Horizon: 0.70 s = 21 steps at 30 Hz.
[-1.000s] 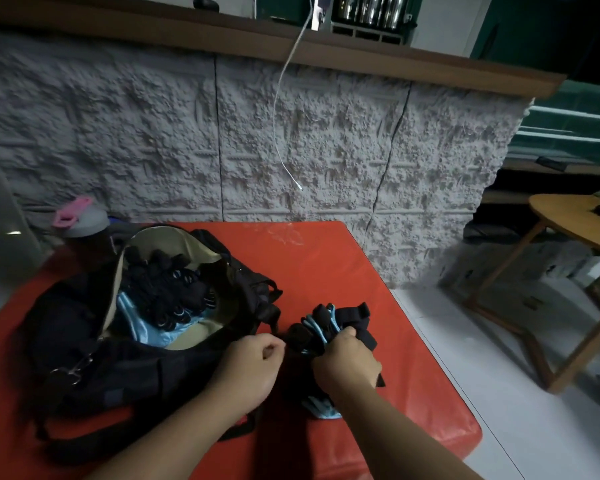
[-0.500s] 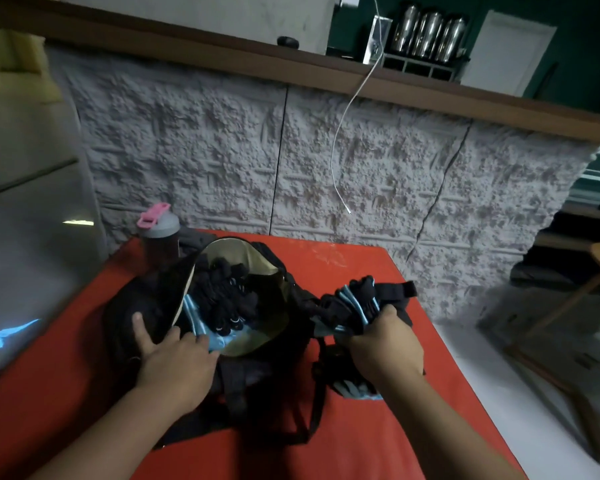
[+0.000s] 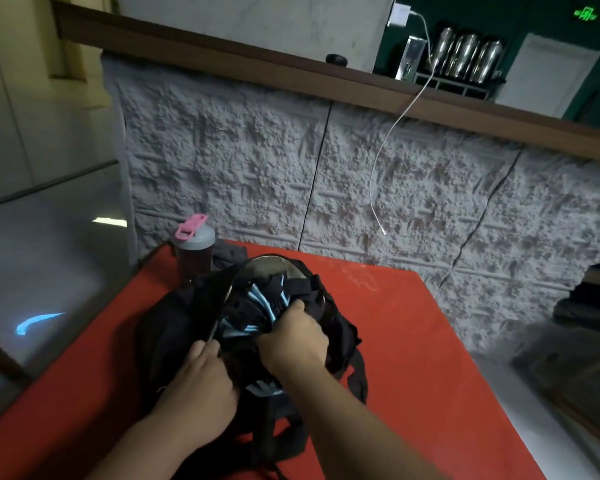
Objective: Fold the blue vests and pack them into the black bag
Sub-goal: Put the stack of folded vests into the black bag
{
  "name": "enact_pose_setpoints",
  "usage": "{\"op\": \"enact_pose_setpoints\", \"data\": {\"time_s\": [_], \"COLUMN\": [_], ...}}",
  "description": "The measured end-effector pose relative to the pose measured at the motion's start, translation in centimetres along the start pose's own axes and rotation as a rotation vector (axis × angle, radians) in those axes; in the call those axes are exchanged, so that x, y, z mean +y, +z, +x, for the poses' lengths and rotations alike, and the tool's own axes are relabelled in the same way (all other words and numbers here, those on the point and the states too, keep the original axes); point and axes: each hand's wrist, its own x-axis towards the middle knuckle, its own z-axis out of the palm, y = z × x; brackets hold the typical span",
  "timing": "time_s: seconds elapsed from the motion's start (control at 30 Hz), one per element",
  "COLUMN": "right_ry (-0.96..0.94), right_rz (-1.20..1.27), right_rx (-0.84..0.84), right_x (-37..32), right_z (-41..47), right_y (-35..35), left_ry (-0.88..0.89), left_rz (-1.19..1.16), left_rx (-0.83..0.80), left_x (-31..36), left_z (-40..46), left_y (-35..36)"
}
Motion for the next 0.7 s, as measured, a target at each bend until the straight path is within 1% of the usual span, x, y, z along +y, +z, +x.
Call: {"op": "enact_pose_setpoints", "data": {"time_s": [0.1,0.17,0.27,0.4,0.47,0.57,0.63,0.7], "right_ry": [0.020,0.043,0.062,0.071,0.000,-0.183,-0.277,-0.304], "right_rz": [-0.125,-0.184,-0.179,-0.236,-0.262,-0.236,-0.166,-0.028], "right_rx": [0.031,0.064,0.084,0.081,-0.003,-0.225,-0.373,-0.449], "right_x": [-0.3,-0.5,-1.1,-1.3,-1.1,-0.2,1.0,2.3], "right_z": [0.9,1.7,3.1,3.7,3.4,3.0,2.7,2.7], "right_y": [3.5,4.6,4.7,5.7,6.6,5.9,4.3,1.9], "left_ry": [-0.030,-0.002,0.099,0.143,0.144,0.123,0.104,0.092], "left_rz": [-0.055,-0.122,-0.146,-0.233,-0.247,-0.279,-0.289,-0.287], "left_rx": [-0.065,-0.082,-0.067,-0.058,-0.057,-0.048,-0.034,0.011], "left_x": [-0.3,0.1,0.0,0.0,0.0,-0.3,-0.4,-0.3], "left_z": [-0.1,-0.2,-0.1,0.1,0.1,0.0,0.0,0.0], "left_y": [0.3,0.0,0.1,-0.4,-0.6,-0.4,-0.4,-0.6]}}
